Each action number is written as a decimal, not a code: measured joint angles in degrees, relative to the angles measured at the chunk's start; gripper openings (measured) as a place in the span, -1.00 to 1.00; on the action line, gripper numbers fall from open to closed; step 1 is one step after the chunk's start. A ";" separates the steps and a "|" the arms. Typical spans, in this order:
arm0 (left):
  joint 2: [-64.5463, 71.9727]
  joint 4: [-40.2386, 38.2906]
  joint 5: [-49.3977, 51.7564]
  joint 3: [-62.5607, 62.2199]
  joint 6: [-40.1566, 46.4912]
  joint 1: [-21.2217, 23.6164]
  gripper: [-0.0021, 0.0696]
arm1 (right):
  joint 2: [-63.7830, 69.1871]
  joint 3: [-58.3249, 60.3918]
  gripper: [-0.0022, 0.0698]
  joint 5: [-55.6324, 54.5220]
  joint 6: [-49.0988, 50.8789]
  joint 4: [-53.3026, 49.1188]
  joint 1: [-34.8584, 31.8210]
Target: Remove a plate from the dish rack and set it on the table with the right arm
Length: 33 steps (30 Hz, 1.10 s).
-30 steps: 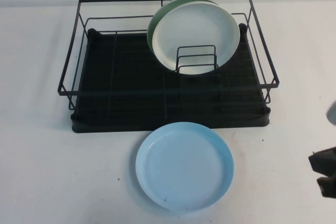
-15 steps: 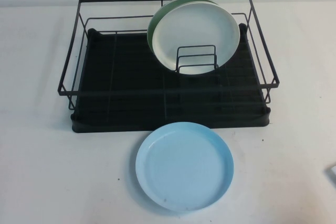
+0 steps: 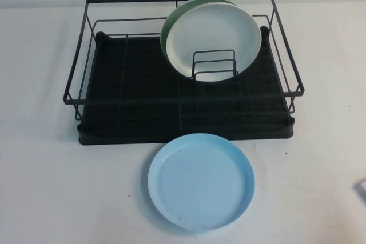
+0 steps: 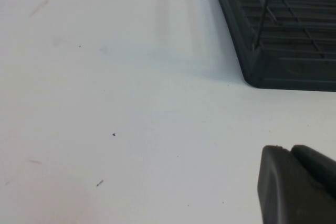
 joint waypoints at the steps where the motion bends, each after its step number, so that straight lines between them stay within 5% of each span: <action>1: 0.00 0.00 0.00 0.00 0.00 0.00 -0.95 | 0.00 0.00 -0.99 1.07 0.00 0.00 0.00; 7: 0.00 0.00 0.00 0.00 0.00 0.00 -0.95 | 0.00 0.00 -0.99 10.34 0.00 0.00 0.00; 33: 0.00 0.00 0.00 0.00 0.00 0.00 -0.95 | -0.13 -0.10 -0.99 10.80 0.00 0.00 0.00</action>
